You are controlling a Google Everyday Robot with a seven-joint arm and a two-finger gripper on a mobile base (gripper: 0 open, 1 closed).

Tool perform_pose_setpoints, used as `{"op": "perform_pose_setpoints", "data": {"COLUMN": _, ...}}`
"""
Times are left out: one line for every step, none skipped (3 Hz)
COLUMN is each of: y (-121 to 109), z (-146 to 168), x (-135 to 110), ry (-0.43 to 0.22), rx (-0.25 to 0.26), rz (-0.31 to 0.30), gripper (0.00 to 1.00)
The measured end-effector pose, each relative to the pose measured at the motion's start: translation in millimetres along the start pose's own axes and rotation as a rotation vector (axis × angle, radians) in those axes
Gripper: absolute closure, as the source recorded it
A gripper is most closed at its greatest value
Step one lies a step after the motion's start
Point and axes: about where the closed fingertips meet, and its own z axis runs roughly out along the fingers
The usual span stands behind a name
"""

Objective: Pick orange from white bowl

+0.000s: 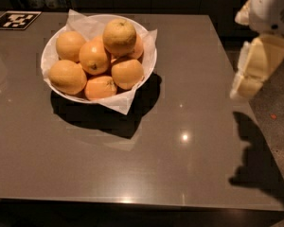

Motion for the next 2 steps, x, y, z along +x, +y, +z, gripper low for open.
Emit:
{"op": "perform_pose_setpoints", "data": {"y": -21, "z": -27, "x": -51, "ry": -0.041, "rx": 0.043, "rz": -0.08, "gripper": 0.0}}
{"op": "perform_pose_setpoints", "data": {"y": -26, "z": -37, "x": -63, "ry": -0.074, "rx": 0.076, "rz": -0.092, "gripper": 0.0}}
